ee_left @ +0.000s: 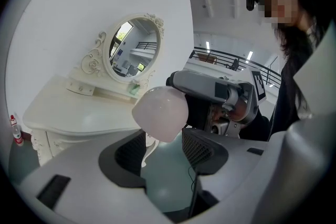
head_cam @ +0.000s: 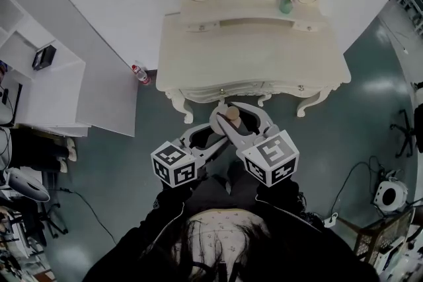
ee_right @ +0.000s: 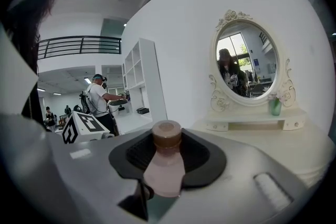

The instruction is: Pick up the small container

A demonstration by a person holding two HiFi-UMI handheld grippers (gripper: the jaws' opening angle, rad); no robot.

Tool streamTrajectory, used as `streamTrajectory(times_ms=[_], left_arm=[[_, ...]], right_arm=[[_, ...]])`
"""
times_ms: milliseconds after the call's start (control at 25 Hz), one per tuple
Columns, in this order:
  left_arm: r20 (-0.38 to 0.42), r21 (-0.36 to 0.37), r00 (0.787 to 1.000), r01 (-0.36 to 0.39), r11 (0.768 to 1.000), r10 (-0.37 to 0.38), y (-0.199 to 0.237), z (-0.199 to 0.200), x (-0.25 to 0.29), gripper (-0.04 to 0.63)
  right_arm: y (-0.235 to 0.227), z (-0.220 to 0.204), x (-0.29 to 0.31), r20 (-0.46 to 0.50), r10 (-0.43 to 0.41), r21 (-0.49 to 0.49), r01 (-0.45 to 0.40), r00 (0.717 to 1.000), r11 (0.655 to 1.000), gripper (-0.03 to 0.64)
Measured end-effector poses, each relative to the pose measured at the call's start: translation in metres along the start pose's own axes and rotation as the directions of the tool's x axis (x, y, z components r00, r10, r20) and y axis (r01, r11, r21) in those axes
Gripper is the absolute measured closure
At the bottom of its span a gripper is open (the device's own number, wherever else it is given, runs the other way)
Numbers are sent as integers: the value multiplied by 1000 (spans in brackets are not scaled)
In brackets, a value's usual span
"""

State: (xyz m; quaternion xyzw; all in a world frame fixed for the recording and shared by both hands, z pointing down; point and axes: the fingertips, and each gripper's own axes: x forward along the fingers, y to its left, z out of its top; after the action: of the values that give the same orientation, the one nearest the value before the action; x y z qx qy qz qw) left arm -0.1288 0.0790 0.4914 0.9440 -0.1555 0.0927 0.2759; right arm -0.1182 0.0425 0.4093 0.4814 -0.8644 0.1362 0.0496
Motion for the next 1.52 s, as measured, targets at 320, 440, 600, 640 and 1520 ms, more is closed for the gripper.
streamTrajectory(times_ms=[320, 440, 600, 640, 1520], left_arm=[[1, 12, 999, 42, 999, -42, -5, -18, -55, 390], [0, 20, 999, 53, 998, -53, -9, -25, -71, 391], [5, 30, 998, 64, 997, -64, -16, -33, -89, 390], [5, 32, 998, 66, 997, -67, -17, -35, -93, 390], [20, 33, 998, 61, 998, -62, -34, -61, -131, 391]], right_arm=[[59, -8, 4, -2, -39, -16, 39, 999, 999, 474], [77, -11, 2, 1, -52, -21, 52, 999, 998, 474], [98, -15, -2, 7, -64, -30, 64, 998, 997, 474], [102, -16, -3, 9, -66, -31, 67, 998, 997, 474], [149, -31, -16, 11, -65, -54, 65, 998, 996, 474]])
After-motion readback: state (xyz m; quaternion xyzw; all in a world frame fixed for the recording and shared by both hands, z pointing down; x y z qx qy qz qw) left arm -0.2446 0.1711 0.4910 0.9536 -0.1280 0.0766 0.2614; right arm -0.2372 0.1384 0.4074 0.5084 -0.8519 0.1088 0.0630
